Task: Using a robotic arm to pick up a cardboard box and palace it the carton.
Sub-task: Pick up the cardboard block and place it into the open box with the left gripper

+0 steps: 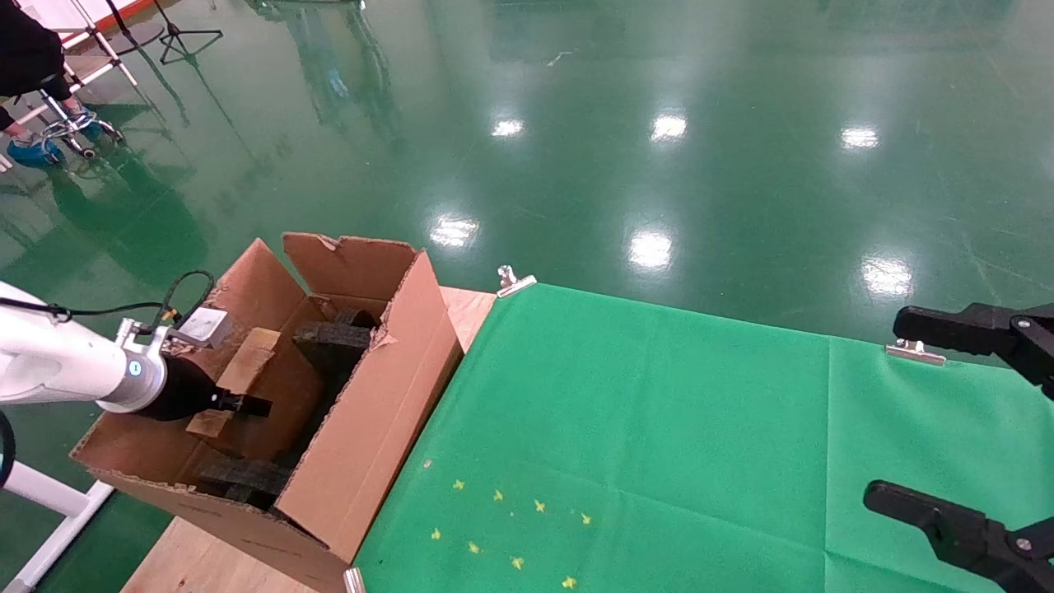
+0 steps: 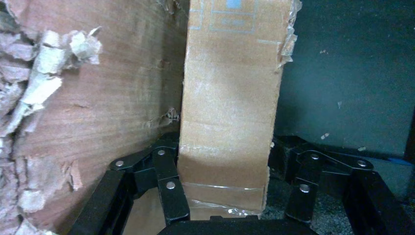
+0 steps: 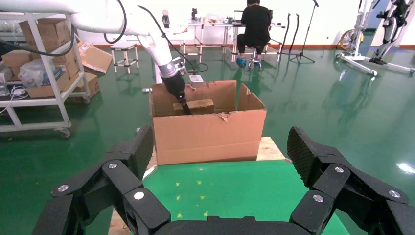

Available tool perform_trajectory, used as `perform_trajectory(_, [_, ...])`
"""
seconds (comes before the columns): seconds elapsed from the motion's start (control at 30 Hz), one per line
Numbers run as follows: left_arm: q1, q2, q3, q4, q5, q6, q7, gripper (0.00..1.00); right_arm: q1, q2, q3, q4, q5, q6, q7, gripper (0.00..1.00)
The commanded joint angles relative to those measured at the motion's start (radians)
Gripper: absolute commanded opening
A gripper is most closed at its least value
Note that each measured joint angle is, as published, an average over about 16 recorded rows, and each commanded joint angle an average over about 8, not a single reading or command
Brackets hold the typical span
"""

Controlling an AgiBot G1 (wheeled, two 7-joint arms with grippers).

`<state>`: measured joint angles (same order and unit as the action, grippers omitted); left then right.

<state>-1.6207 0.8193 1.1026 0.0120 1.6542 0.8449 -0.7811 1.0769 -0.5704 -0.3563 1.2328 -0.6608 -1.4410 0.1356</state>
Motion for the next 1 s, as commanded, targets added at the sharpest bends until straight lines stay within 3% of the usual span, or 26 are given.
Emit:
perform_trajectory(0.03, [0.0,0.0,0.0,0.0,0.001,0.001,0.001,1.0,0.0,0.0,0.0,0.0,0.0,0.0,0.0,1.0])
perform_trajectory(0.7, [-0.024,-0.005,0.008,-0.001,0.011,0.02,0.005,1.0,0.0,0.0,0.0,0.0,0.0,0.0,0.0,1.0])
perform_trajectory(1.0, [-0.11,-0.031,-0.016,-0.028,-0.023,0.067,0.004,1.0,0.0,0.0,0.0,0.0,0.0,0.0,0.0,1.0])
